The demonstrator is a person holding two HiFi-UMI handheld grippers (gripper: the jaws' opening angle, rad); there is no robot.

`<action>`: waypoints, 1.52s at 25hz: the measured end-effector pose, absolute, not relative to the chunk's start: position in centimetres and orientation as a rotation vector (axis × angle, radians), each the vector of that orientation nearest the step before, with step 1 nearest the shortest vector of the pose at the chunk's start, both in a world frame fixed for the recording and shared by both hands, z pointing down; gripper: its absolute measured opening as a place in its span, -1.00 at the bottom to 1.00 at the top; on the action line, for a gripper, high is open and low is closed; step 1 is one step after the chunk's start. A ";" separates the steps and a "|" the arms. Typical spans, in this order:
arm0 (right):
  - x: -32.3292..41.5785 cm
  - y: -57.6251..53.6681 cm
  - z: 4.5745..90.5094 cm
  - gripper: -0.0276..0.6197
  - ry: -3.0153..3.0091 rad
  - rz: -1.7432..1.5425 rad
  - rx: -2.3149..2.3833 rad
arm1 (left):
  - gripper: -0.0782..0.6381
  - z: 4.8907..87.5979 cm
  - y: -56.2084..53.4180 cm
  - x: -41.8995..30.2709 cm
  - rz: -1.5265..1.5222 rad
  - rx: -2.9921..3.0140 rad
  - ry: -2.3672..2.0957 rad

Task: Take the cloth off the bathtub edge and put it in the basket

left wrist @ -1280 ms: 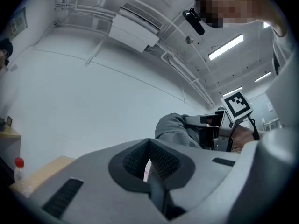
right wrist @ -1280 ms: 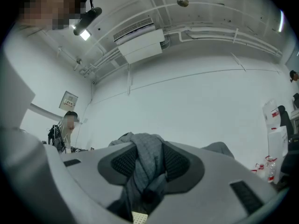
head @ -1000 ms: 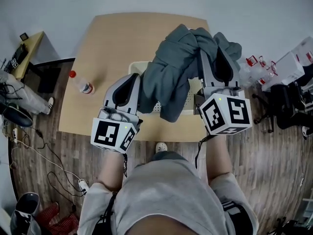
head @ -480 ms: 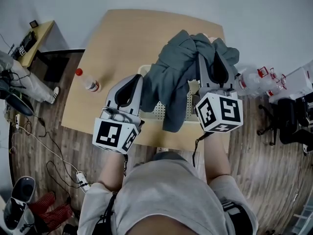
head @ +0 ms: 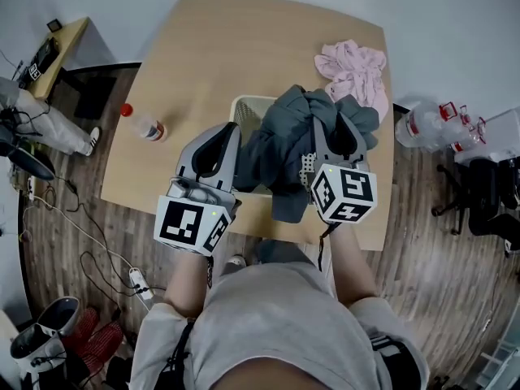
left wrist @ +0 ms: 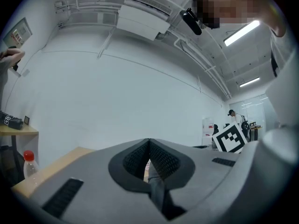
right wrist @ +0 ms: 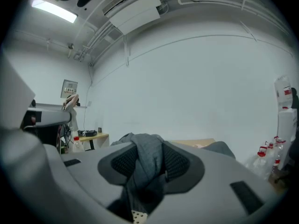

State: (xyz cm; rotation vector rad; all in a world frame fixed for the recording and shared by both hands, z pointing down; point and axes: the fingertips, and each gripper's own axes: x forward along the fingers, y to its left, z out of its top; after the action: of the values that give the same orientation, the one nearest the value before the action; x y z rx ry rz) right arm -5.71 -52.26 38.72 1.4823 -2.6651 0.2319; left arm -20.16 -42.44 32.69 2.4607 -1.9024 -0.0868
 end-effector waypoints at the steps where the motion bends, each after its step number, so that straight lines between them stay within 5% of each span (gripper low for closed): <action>1: -5.7 -52.2 39.6 -0.42 -2.647 0.245 1.470 | -0.74 33.0 -42.4 -20.1 -0.079 2.454 -1.899; 38: -6.9 -55.4 54.5 -0.39 -2.292 0.632 1.101 | -0.74 36.0 -41.9 -20.7 0.002 2.332 -1.960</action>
State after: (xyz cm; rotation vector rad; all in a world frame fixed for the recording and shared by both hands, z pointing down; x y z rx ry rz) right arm -6.93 -55.38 54.54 1.1010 -2.2916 0.6320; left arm -20.66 -41.86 35.96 2.3321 -1.9595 0.0022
